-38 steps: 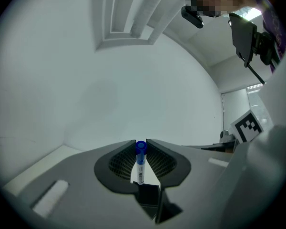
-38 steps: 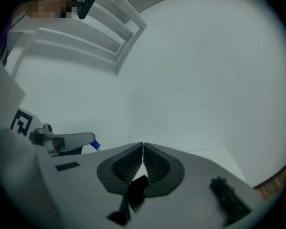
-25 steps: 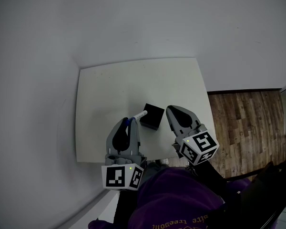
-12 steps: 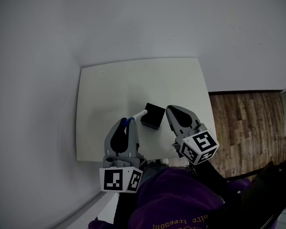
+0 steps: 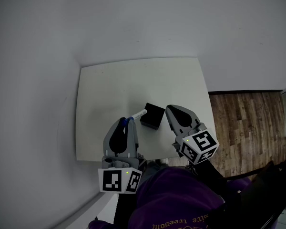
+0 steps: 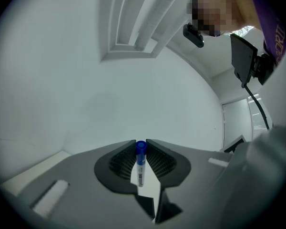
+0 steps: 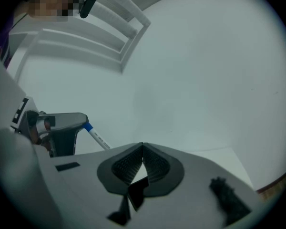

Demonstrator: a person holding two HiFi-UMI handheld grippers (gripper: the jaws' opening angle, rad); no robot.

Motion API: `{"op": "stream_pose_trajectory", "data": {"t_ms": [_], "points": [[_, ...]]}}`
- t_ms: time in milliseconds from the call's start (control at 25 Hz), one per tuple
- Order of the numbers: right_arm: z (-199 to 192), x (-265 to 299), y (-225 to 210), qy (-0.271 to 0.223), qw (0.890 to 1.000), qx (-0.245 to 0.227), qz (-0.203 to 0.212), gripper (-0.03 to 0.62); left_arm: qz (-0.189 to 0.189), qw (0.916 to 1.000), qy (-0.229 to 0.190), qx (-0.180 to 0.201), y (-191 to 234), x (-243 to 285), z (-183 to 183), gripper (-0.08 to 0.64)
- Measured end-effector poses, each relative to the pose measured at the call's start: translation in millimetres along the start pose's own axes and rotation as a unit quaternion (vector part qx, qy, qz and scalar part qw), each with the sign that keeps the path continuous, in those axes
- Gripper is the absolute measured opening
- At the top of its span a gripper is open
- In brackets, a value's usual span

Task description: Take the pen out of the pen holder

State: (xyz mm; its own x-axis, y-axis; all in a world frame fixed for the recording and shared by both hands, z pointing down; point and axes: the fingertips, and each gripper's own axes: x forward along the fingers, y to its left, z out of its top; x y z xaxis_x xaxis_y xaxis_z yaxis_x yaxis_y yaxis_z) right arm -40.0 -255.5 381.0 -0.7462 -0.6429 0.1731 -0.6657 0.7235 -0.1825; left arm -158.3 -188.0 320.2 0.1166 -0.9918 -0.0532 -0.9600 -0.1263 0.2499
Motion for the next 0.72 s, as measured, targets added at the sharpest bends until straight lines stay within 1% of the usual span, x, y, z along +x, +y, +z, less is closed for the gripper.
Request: {"op": "stream_pose_trajectory", "data": {"t_ms": [720], "points": [[2.8,1.7,-6.1,0.0,1.0,-0.003,-0.002,0.011,-0.003,1.0,0.001,0.004,-0.7,6.2,-0.2,0.071]]}}
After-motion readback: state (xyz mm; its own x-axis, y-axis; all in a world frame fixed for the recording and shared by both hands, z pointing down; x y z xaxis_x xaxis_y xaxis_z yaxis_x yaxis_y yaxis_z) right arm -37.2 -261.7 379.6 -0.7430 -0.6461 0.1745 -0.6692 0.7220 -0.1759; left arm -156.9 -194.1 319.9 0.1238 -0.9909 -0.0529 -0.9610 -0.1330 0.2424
